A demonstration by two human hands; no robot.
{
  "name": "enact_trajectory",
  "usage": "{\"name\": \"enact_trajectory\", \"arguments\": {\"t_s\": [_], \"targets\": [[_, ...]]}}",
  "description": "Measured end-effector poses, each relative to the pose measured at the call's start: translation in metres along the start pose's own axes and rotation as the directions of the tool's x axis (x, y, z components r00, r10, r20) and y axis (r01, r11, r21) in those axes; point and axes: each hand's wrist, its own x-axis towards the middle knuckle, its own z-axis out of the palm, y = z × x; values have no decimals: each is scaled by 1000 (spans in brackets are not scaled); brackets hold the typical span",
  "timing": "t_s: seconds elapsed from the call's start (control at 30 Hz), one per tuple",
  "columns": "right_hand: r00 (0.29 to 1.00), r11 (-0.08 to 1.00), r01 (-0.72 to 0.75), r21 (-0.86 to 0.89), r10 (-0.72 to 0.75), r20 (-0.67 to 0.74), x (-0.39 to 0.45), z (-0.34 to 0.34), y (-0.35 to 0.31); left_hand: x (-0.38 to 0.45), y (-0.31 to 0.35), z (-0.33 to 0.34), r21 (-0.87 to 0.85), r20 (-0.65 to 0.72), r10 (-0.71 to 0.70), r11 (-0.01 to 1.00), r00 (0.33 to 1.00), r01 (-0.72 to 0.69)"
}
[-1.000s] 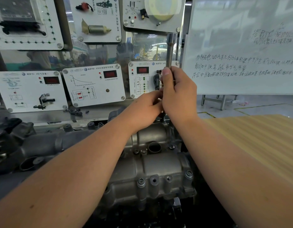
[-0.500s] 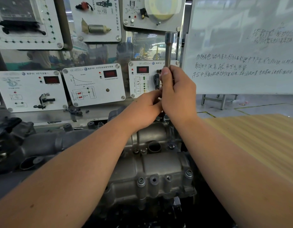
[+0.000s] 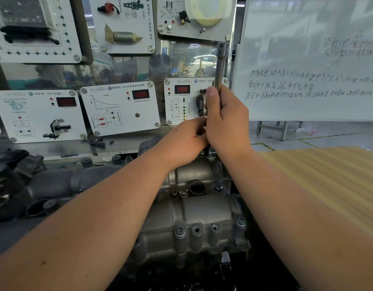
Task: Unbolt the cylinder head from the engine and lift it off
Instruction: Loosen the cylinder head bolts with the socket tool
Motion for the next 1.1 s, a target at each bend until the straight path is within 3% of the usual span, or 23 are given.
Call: {"name": "enact_trajectory", "arguments": {"t_s": [0.47,0.73,0.8,0.9,0.97,1.1], "targets": [[1000,999,20,36,-20,2,-1,-1,-3,1,-3,0,-32,-27,40,999,999,-41],[995,993,16,115,-4,-100,-3,-4,-7,4,-4,-3,-2,-179,104,994,978,-106],[994,997,-58,54,62,-87,-1,-4,-3,5,-3,-6,-10,-250,104,994,963,-110],[966,948,-199,-248,232,113,4,-4,6,8,-6,-10,-48,-340,58,996,939,-79],[915,886,-233,-401,339,217,4,-3,10,10,-10,-9,-50,-332,10,998,943,-28],[868,830,-218,-513,405,286,3,-4,6,11,-11,-5,-41,-286,-39,999,957,28]]}}
